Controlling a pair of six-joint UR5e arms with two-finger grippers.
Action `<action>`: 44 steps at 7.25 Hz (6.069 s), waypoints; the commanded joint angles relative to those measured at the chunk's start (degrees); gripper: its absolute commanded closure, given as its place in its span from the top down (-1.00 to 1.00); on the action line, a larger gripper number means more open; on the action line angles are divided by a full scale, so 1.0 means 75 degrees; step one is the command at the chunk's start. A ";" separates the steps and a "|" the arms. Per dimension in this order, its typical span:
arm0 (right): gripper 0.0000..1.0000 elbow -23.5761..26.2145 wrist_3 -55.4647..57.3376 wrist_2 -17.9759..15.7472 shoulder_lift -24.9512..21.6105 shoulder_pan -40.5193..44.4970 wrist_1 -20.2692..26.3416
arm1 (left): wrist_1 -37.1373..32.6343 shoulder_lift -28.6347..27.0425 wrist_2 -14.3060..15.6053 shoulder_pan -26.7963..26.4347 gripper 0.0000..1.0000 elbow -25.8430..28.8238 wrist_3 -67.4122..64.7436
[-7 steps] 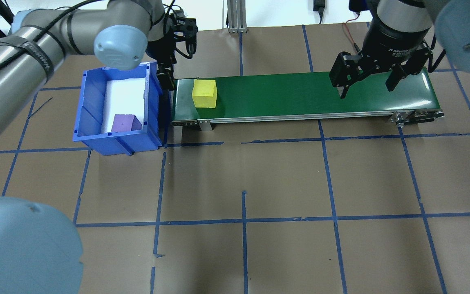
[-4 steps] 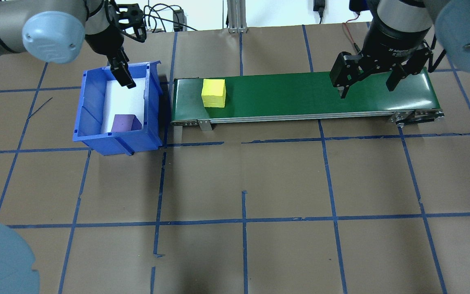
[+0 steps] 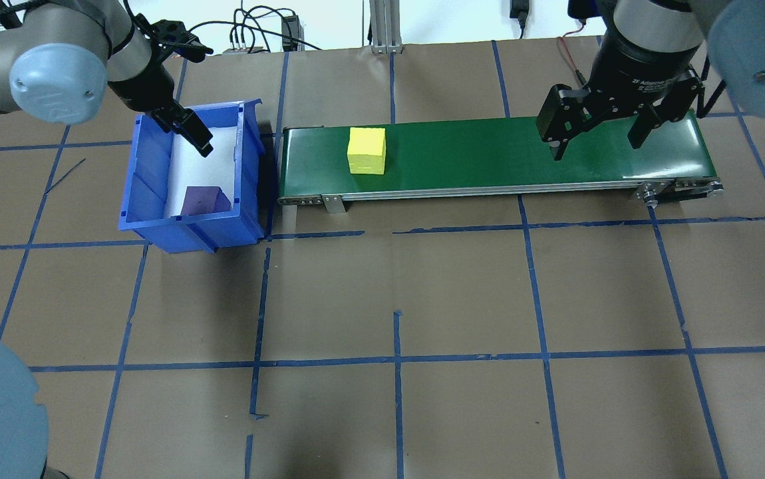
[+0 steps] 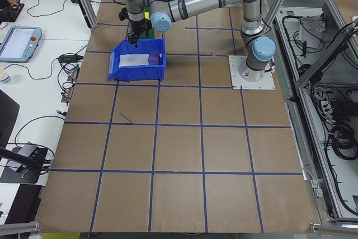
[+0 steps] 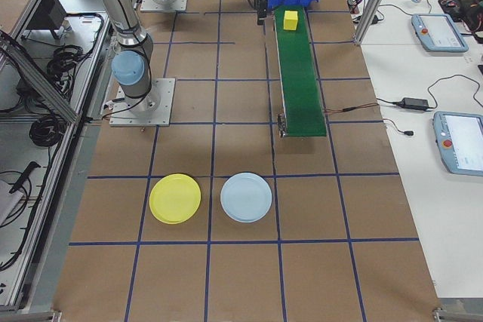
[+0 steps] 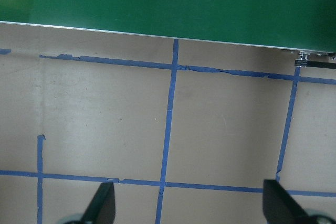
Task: Move block left to right into plate
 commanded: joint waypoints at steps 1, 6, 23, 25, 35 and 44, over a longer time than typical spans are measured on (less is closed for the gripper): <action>1.00 0.0000 0.0000 0.0001 -0.0010 0.0000 0.0000 | 0.0173 -0.0178 0.0020 0.0012 0.99 -0.0632 -0.0991; 1.00 0.0000 0.0000 0.0001 0.0001 0.0012 0.0000 | 0.0419 -0.0412 0.0043 0.0094 0.99 -0.0870 -0.1054; 1.00 0.0000 0.0000 0.0001 0.0001 0.0000 -0.0012 | -0.0264 -0.0517 0.0664 -0.1683 -0.19 0.1380 -0.2811; 1.00 0.0000 -0.0012 0.0001 0.0001 -0.0012 -0.0012 | 0.0555 -0.1043 0.0525 -0.2178 -0.19 0.1229 -0.3862; 1.00 -0.0140 -0.2775 0.0130 0.1227 -0.3229 -0.1926 | -0.0981 0.0556 0.0066 -0.2238 1.00 0.0864 -0.4359; 1.00 -0.0117 -0.0941 0.2392 0.3095 -0.2862 -0.3961 | -0.2827 0.3256 -0.0003 -0.1522 1.00 0.0138 -0.4943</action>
